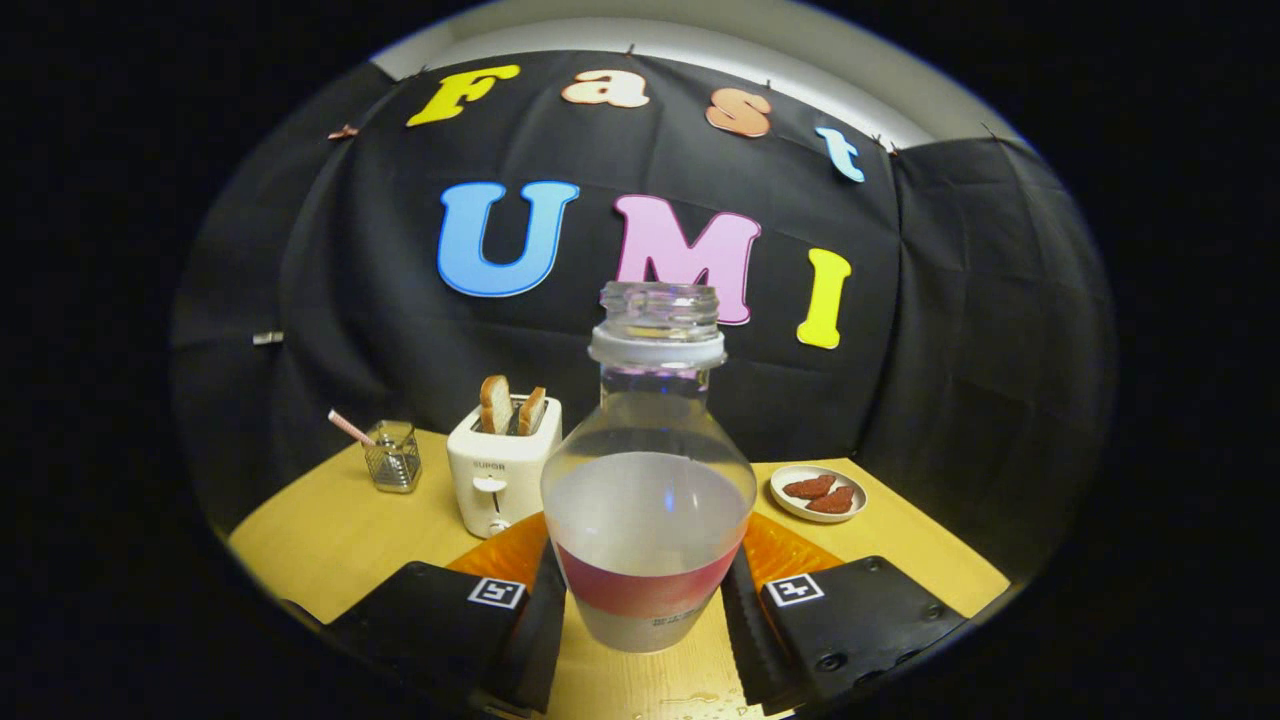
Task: Take the bottle from table, then pour the juice into the cup, finally place the bottle on the coaster
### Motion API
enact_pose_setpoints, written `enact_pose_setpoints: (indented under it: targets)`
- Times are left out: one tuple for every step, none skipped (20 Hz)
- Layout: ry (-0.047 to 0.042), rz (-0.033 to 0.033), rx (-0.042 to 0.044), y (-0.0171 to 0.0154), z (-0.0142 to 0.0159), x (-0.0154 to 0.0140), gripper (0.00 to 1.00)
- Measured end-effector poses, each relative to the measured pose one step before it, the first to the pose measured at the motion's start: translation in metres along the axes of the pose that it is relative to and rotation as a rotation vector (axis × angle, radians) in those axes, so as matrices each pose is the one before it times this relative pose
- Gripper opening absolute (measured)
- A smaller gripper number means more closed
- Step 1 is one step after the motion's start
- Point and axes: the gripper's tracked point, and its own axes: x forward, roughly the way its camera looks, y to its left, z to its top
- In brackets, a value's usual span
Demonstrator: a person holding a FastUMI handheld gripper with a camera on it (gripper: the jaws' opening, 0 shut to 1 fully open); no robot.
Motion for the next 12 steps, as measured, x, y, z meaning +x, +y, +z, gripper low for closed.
enact_pose_setpoints:
  targets:
    - [0.00269,0.00635,-0.02046,0.00359,-0.00719,0.00735,0.72]
    - [0.00041,0.00453,-0.01914,0.00566,-0.00617,0.00406,0.72]
    - [-0.00025,-0.00137,-0.0182,0.0031,-0.00327,0.00664,0.72]
    - [-0.00561,-0.004,-0.01325,0.00207,-0.00127,0.00673,0.72]
    - [-0.00728,-0.00326,-0.00349,0.00082,-0.00024,0.00965,0.72]
    - [-0.00596,-0.00853,0.0077,0.00027,-0.00075,0.0085,0.72]
    - [-0.00545,-0.01183,0.01625,-0.00156,-0.00057,0.00817,0.72]
    - [-0.00454,-0.01514,0.01434,-0.00166,-0.0003,0.00914,0.72]
    - [-0.003,-0.01773,0.00761,-0.00264,-0.0015,0.00814,0.72]
    - [0.00161,-0.02447,0.00089,-0.00506,-0.00373,0.00982,0.72]
    - [0.00529,-0.02266,0.0009,-0.00518,-0.00444,0.0081,0.72]
    - [0.01109,-0.01749,0.0074,-0.00393,-0.00525,0.00812,0.72]
